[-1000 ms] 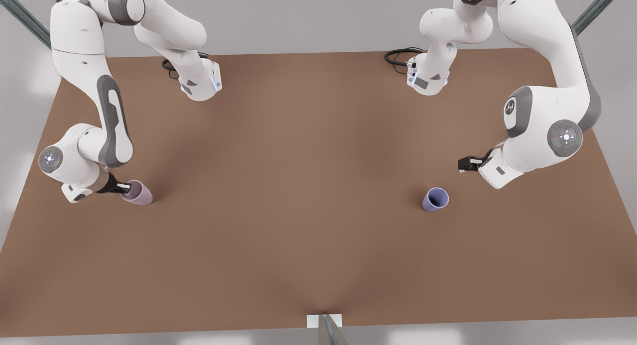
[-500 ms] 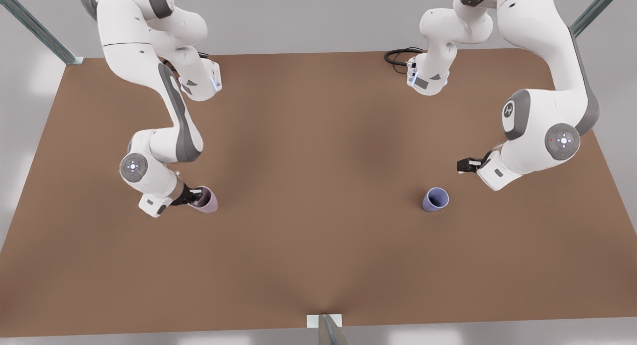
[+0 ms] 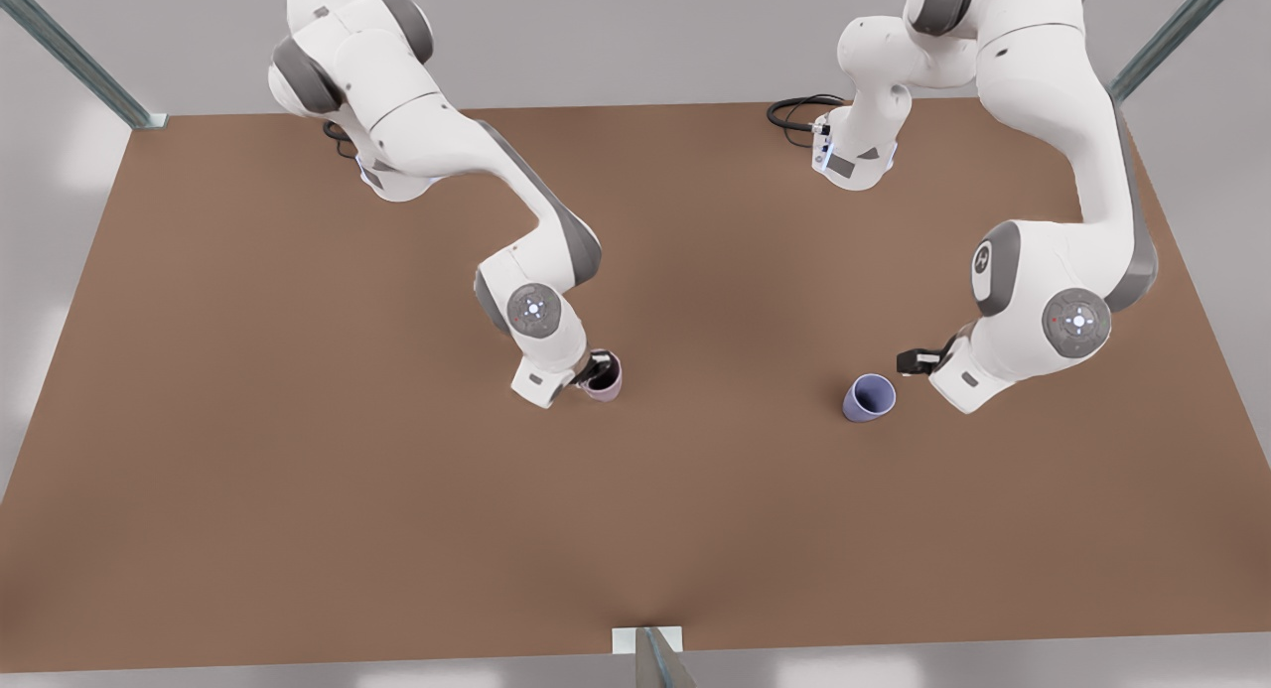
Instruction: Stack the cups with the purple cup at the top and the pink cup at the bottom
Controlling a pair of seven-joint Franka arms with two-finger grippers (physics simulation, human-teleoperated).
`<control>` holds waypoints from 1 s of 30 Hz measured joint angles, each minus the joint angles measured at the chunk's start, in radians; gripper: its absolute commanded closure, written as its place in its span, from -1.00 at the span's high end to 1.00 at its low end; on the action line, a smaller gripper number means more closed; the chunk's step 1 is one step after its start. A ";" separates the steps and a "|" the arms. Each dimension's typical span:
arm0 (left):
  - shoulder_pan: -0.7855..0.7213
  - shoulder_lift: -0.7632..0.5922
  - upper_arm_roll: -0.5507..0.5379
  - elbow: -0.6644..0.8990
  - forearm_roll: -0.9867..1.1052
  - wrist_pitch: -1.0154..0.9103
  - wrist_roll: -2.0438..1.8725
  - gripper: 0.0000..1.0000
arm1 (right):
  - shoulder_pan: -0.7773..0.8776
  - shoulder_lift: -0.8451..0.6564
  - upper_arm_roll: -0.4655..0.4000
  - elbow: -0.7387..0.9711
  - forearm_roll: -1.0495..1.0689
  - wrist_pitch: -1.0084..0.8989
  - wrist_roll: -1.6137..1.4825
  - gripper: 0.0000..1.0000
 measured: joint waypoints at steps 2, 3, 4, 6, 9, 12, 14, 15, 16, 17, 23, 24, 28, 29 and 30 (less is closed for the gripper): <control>0.004 0.028 0.000 -0.007 -0.001 0.019 -0.005 1.00 | 0.027 0.051 0.017 0.046 -0.001 -0.004 0.066 -0.57; 0.005 0.038 0.000 -0.010 -0.002 0.030 -0.007 1.00 | 0.034 0.072 0.022 0.058 -0.001 -0.005 0.096 -0.57; 0.006 0.044 0.000 -0.027 -0.003 0.044 -0.009 1.00 | 0.047 0.096 0.030 0.077 -0.002 -0.006 0.126 -0.57; 0.007 0.048 0.000 -0.081 -0.005 0.081 -0.013 1.00 | 0.078 0.131 0.036 0.107 -0.003 -0.006 0.184 -0.57; 0.007 0.051 0.000 -0.173 -0.007 0.156 -0.017 1.00 | 0.090 0.149 0.037 0.116 -0.005 -0.005 0.258 -0.57; 0.008 0.061 0.000 -0.201 -0.008 0.214 -0.021 1.00 | 0.093 0.158 0.037 0.112 -0.006 -0.001 0.321 -0.57; 0.009 0.073 0.000 -0.218 -0.009 0.248 -0.024 1.00 | 0.094 0.167 0.037 0.110 -0.006 0.002 0.358 -0.57; 0.009 0.076 0.000 -0.229 -0.010 0.263 -0.026 1.00 | 0.098 0.173 0.036 0.110 -0.006 0.004 0.375 -0.57; 0.009 0.079 0.000 -0.242 -0.010 0.280 -0.027 1.00 | 0.103 0.176 0.035 0.110 -0.006 0.006 0.391 -0.57; 0.010 0.085 0.000 -0.249 -0.011 0.295 -0.029 1.00 | 0.105 0.178 0.034 0.111 -0.006 0.008 0.406 -0.57; 0.018 0.107 0.000 -0.304 -0.011 0.373 -0.034 1.00 | 0.109 0.171 0.030 0.108 -0.031 -0.001 0.503 1.00; 0.019 0.112 0.000 -0.310 -0.011 0.384 -0.034 1.00 | 0.109 0.168 0.029 0.108 -0.033 -0.002 0.518 1.00; 0.019 0.126 0.000 -0.342 -0.011 0.422 -0.036 1.00 | 0.113 0.141 0.013 0.108 -0.021 0.000 0.558 1.00; 0.019 0.128 0.000 -0.348 -0.011 0.430 -0.037 0.68 | 0.113 0.131 0.010 0.108 -0.016 0.002 0.565 1.00; 0.019 0.129 0.000 -0.352 -0.011 0.436 -0.038 0.11 | 0.113 0.121 0.008 0.110 -0.012 0.003 0.572 1.00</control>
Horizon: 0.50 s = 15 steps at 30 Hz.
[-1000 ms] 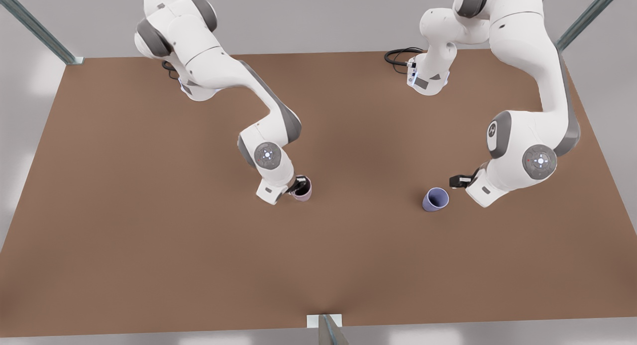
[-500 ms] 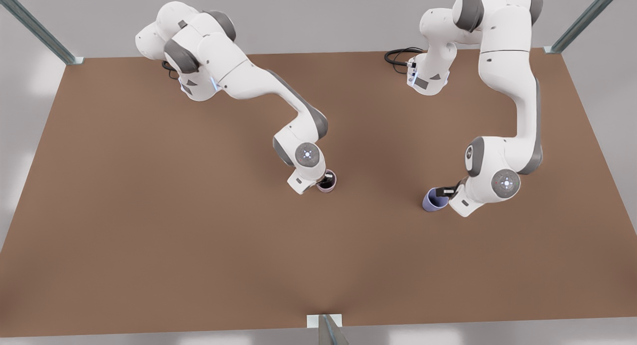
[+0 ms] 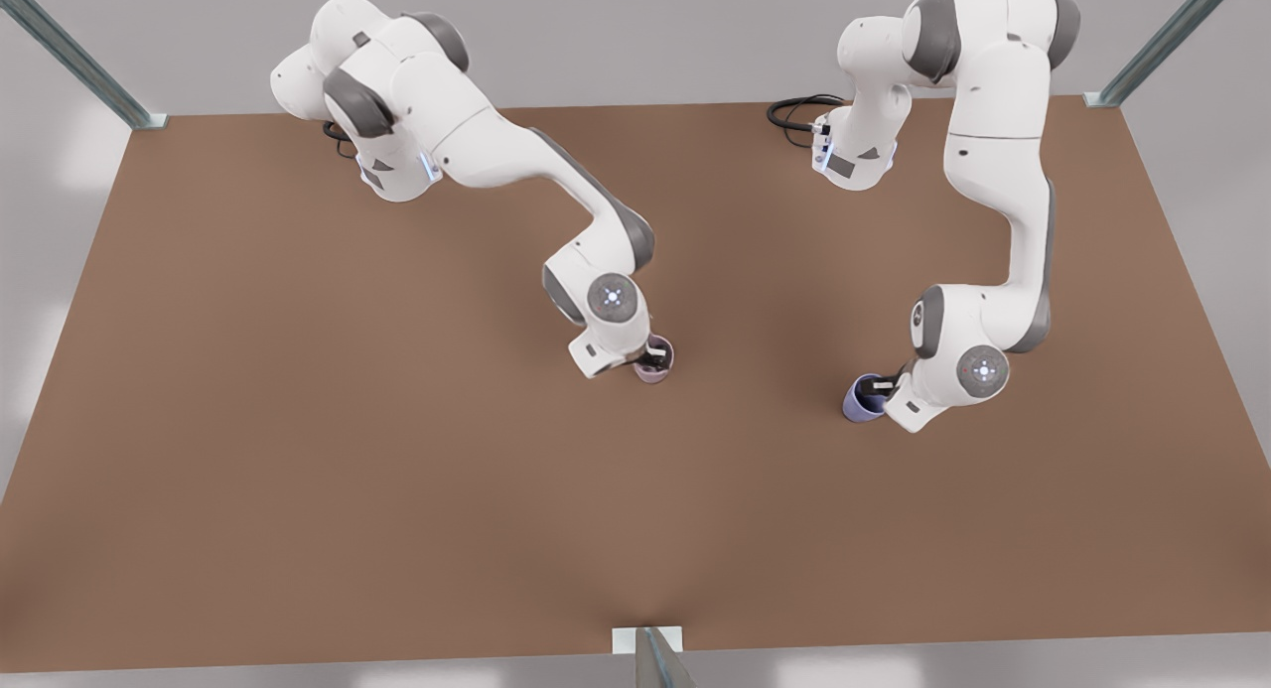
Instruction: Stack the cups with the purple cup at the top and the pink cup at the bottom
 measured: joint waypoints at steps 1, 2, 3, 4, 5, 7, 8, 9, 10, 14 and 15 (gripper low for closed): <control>0.000 0.001 0.000 -0.004 0.000 0.005 -0.001 -0.18 | -0.001 -0.009 -0.002 0.002 0.003 0.000 0.007 1.00; 0.000 0.003 0.000 -0.006 0.001 0.010 -0.003 -0.26 | -0.003 -0.022 -0.006 0.003 0.006 0.000 0.013 1.00; 0.000 0.005 0.000 -0.008 0.002 0.014 -0.006 -0.35 | -0.006 -0.040 -0.013 0.002 0.011 -0.002 0.018 1.00; 0.000 0.007 0.000 -0.008 0.006 0.017 -0.011 -0.37 | -0.018 -0.073 -0.022 0.001 0.022 -0.009 0.021 1.00; 0.000 0.008 0.000 -0.010 0.001 0.019 -0.014 -0.37 | -0.047 -0.120 -0.031 0.002 0.029 -0.028 0.018 1.00; 0.000 0.009 -0.001 -0.010 -0.016 0.024 -0.016 -0.52 | -0.148 -0.223 -0.044 0.002 0.035 -0.096 -0.009 1.00; 0.000 0.009 -0.001 -0.010 -0.027 0.025 -0.017 -0.55 | -0.214 -0.276 -0.055 0.002 0.027 -0.139 -0.038 1.00; 0.000 0.009 -0.001 -0.010 -0.036 0.026 -0.019 -0.56 | -0.286 -0.327 -0.061 0.001 0.010 -0.184 -0.075 1.00; 0.000 0.009 -0.001 -0.009 -0.042 0.026 -0.020 -0.57 | -0.354 -0.378 -0.064 0.000 -0.016 -0.227 -0.117 1.00; -0.001 0.004 -0.002 -0.004 -0.056 0.023 -0.023 -0.57 | -0.552 -0.526 -0.066 -0.004 -0.090 -0.377 -0.288 1.00; -0.005 0.000 -0.001 -0.001 -0.057 0.023 -0.023 -0.57 | -0.571 -0.534 -0.068 0.001 -0.099 -0.410 -0.327 1.00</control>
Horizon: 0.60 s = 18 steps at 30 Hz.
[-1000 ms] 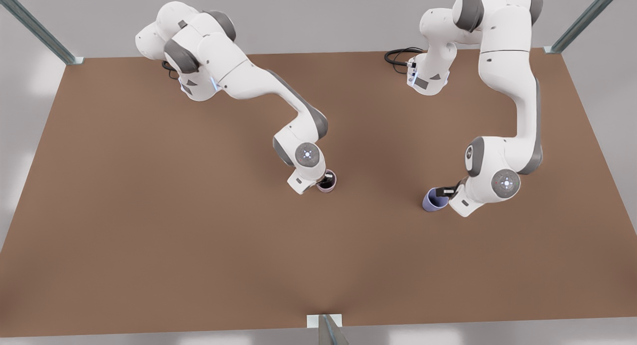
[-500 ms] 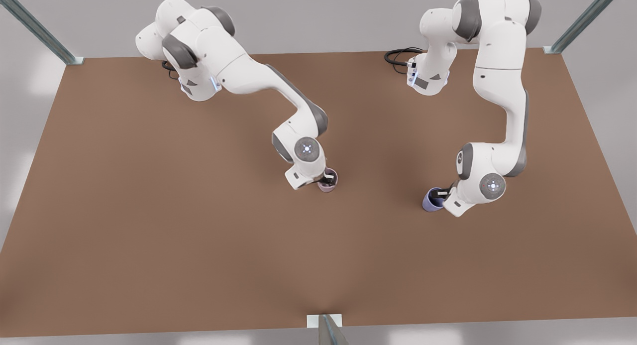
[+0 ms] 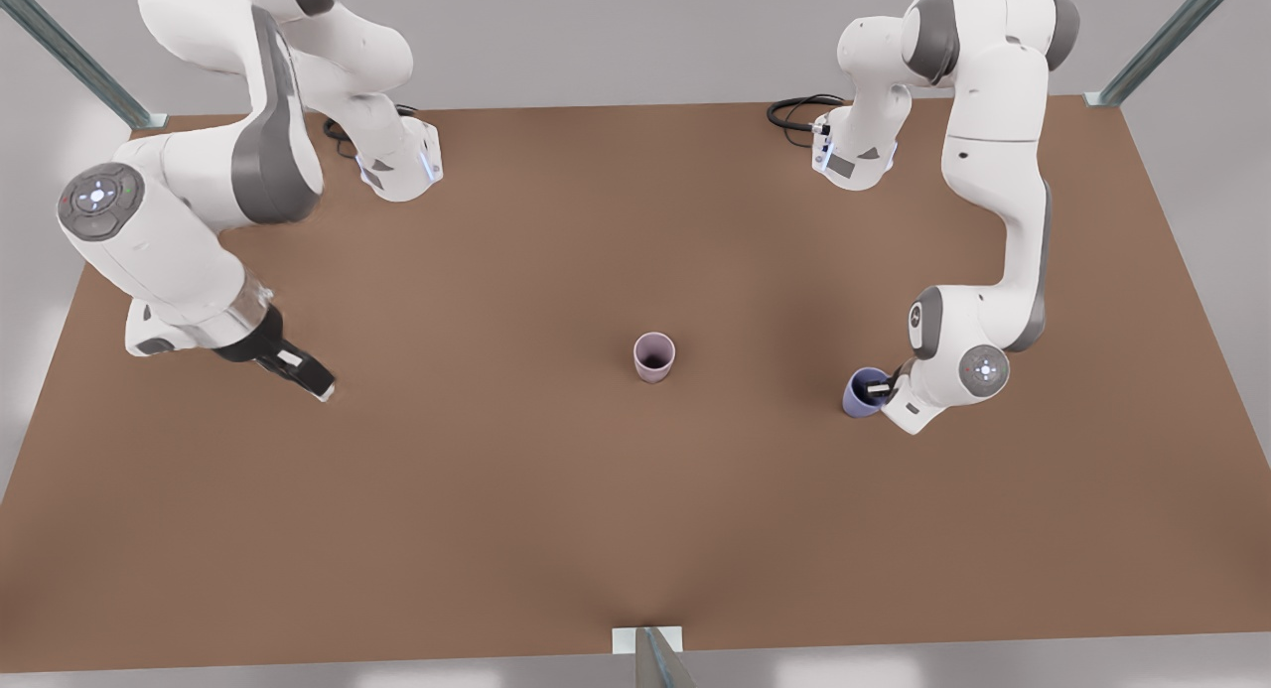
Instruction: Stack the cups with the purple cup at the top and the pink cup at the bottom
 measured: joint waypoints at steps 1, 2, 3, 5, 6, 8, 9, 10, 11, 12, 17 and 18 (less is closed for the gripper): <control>-0.005 -0.004 0.000 0.008 0.000 -0.001 0.000 -0.57 | -0.007 -0.004 -0.001 0.003 -0.012 -0.028 -0.036 1.00; -0.013 -0.011 0.000 0.014 0.000 -0.001 -0.001 -0.57 | -0.006 -0.005 -0.001 0.004 -0.025 -0.051 -0.071 1.00; -0.021 -0.015 0.000 0.016 0.000 -0.002 -0.002 -0.57 | -0.002 -0.002 -0.006 0.005 -0.037 -0.071 -0.102 1.00; -0.058 -0.023 0.001 0.050 0.000 -0.010 -0.005 -0.57 | 0.000 0.010 -0.021 0.004 -0.054 -0.103 -0.157 1.00; -0.090 -0.024 0.000 0.101 0.001 -0.029 -0.015 -0.57 | -0.006 0.015 -0.024 0.003 -0.059 -0.115 -0.180 1.00; -0.158 0.001 -0.007 0.271 0.000 -0.116 -0.046 -0.57 | -0.021 0.037 -0.027 0.002 -0.063 -0.134 -0.224 1.00; -0.182 0.008 -0.008 0.333 -0.002 -0.165 -0.064 -0.57 | -0.026 0.045 -0.027 0.002 -0.063 -0.142 -0.244 1.00; -0.220 0.012 -0.009 0.371 -0.004 -0.207 -0.088 -0.57 | -0.029 0.049 -0.027 0.002 -0.063 -0.148 -0.263 1.00; -0.255 0.015 -0.010 0.401 -0.006 -0.248 -0.113 -0.57 | -0.029 0.051 -0.027 0.003 -0.063 -0.153 -0.281 1.00; -0.285 0.021 -0.011 0.436 -0.011 -0.291 -0.137 -0.57 | -0.029 0.052 -0.027 0.003 -0.064 -0.157 -0.298 1.00; -0.365 0.053 -0.012 0.545 -0.114 -0.433 -0.282 -0.57 | -0.026 0.053 -0.024 0.003 -0.065 -0.170 -0.371 1.00; -0.385 0.054 -0.012 0.549 -0.129 -0.450 -0.312 -0.57 | -0.027 0.053 -0.024 0.003 -0.065 -0.172 -0.383 1.00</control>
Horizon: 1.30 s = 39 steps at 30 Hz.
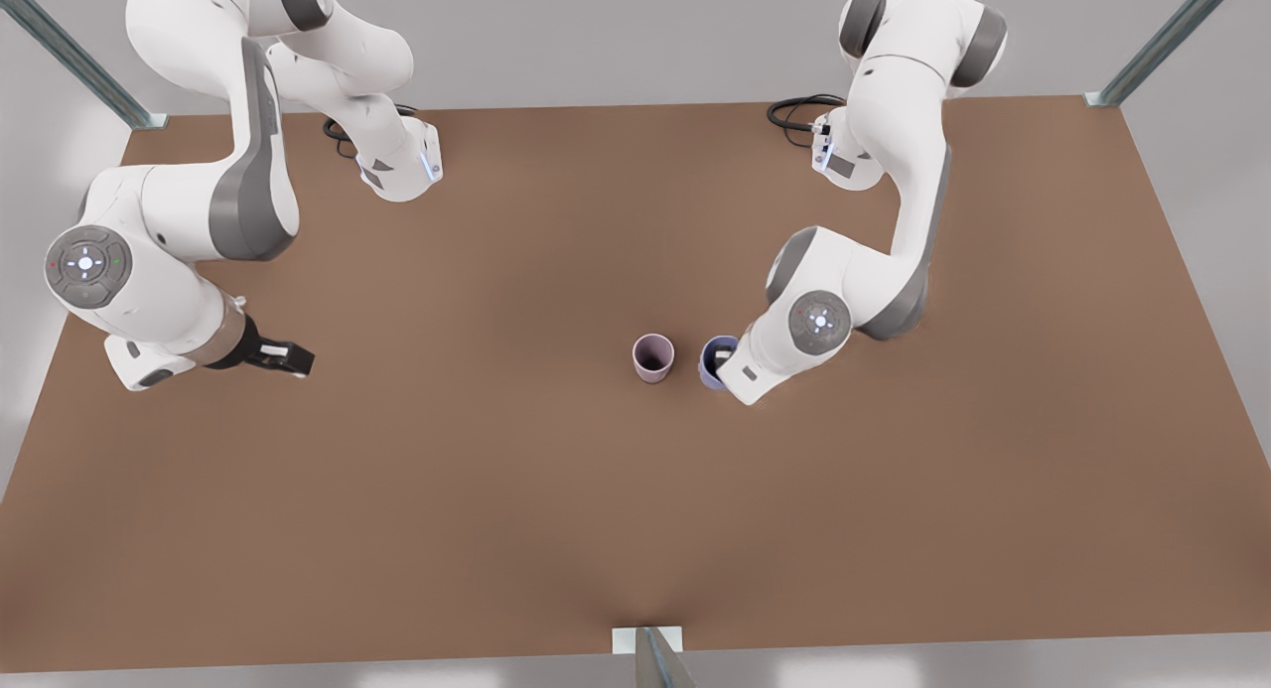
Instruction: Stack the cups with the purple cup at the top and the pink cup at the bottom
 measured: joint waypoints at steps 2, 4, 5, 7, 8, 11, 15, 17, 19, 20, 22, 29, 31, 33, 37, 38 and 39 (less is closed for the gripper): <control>-0.026 0.000 -0.006 0.013 -0.024 -0.025 -0.060 -0.57 | -0.001 0.000 0.000 0.000 0.000 -0.003 -0.023 1.00; -0.034 0.010 -0.020 0.037 -0.044 -0.040 -0.118 -0.57 | -0.003 0.001 -0.002 -0.001 0.000 -0.004 -0.043 1.00; -0.043 0.020 -0.028 0.053 -0.052 -0.045 -0.146 -0.57 | -0.005 0.002 -0.002 -0.001 0.000 -0.005 -0.052 1.00; -0.065 0.044 -0.034 0.089 -0.065 -0.050 -0.201 -0.57 | -0.007 0.002 -0.003 -0.003 0.000 -0.006 -0.069 1.00; -0.079 0.058 -0.035 0.097 -0.069 -0.045 -0.228 -0.57 | -0.007 0.002 -0.003 -0.005 0.001 -0.006 -0.077 1.00; -0.102 0.080 -0.036 0.102 -0.077 -0.025 -0.301 -0.57 | -0.007 0.002 -0.002 -0.010 0.002 -0.008 -0.098 1.00; -0.095 0.085 -0.035 0.089 -0.074 0.009 -0.379 -0.57 | -0.023 0.000 -0.003 -0.018 0.019 -0.014 -0.121 1.00; -0.094 0.085 -0.034 0.078 -0.071 0.028 -0.412 -0.57 | -0.027 0.000 -0.003 -0.019 0.026 -0.017 -0.131 1.00; -0.094 0.086 -0.034 0.069 -0.068 0.045 -0.440 -0.57 | -0.026 0.002 -0.003 -0.019 0.030 -0.018 -0.140 1.00; -0.096 0.086 -0.034 0.066 -0.068 0.051 -0.453 -0.57 | -0.025 0.002 -0.003 -0.020 0.031 -0.018 -0.144 1.00; -0.099 0.086 -0.034 0.056 -0.069 0.061 -0.477 -0.57 | -0.024 0.002 -0.003 -0.020 0.034 -0.018 -0.151 1.00; -0.103 0.095 -0.034 0.027 -0.066 0.079 -0.534 -0.57 | -0.024 0.002 -0.002 -0.021 0.036 -0.020 -0.171 1.00; -0.104 0.096 -0.034 0.026 -0.061 0.081 -0.544 -0.57 | -0.023 0.002 -0.002 -0.022 0.036 -0.019 -0.176 1.00; -0.104 0.093 -0.034 0.017 -0.056 0.081 -0.552 -0.57 | -0.023 0.002 -0.002 -0.022 0.037 -0.019 -0.180 1.00; -0.099 0.085 -0.034 0.002 -0.043 0.083 -0.565 -0.57 | -0.023 0.004 -0.001 -0.024 0.037 -0.018 -0.186 1.00; -0.099 0.084 -0.034 0.001 -0.041 0.083 -0.568 -0.57 | -0.023 0.004 -0.001 -0.024 0.037 -0.018 -0.188 1.00; -0.099 0.084 -0.034 0.000 -0.039 0.083 -0.571 -0.57 | -0.023 0.004 -0.001 -0.025 0.037 -0.018 -0.189 1.00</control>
